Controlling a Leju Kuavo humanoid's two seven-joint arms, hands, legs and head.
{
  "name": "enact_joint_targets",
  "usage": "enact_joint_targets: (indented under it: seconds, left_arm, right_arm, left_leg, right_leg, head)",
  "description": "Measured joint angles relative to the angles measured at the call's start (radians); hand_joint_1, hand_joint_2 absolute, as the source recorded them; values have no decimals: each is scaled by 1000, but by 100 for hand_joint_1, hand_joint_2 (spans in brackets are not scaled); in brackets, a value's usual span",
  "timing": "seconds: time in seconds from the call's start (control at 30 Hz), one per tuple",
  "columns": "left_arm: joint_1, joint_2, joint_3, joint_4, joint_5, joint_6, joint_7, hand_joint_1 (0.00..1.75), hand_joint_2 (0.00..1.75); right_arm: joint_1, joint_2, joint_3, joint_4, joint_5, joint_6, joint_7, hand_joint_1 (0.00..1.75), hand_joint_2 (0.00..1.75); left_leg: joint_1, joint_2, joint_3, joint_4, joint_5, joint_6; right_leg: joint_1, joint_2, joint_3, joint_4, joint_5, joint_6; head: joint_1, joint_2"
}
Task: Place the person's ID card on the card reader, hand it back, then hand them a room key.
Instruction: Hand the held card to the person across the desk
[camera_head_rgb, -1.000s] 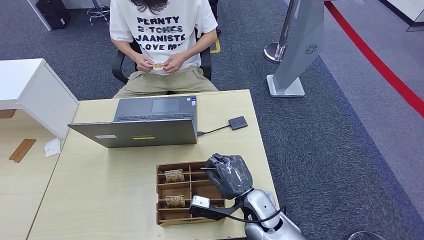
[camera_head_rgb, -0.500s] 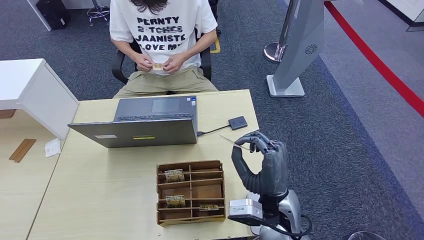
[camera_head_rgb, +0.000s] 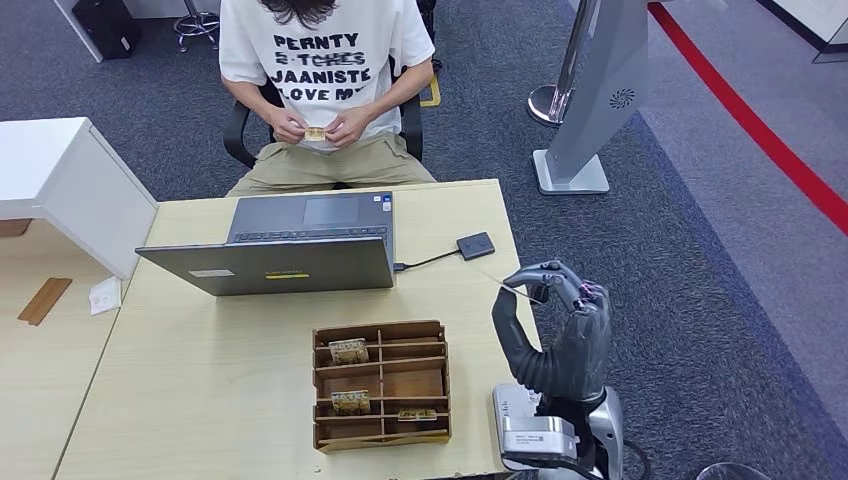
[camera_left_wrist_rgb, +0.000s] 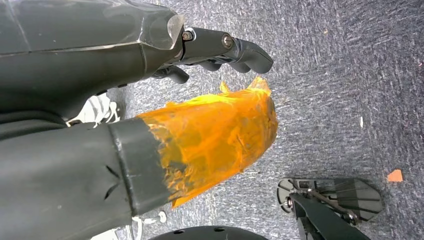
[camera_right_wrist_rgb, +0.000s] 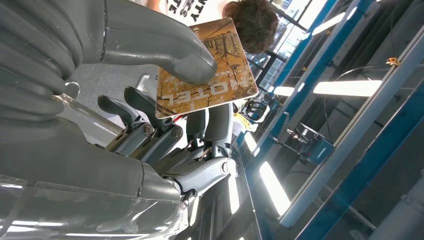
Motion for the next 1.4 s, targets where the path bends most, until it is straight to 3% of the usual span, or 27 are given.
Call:
enact_joint_targets:
  seconds: [0.73,1.4]
  left_arm:
    - [-1,0,0,0,-19,-1,-7,0,0]
    - [-32,4,-18,0,-103,-37,-5,0,0]
  right_arm:
    - [-19,3,0,5,15,31,10,175,175]
    - [-342,65,-4,383,158,152,173,175,175]
  left_leg:
    - [0,0,0,0,0,0]
    - [0,0,0,0,1,0]
  right_leg:
    - [0,0,0,0,0,0]
    - [0,0,0,1,0,0]
  head:
    - [0,0]
    - [0,0]
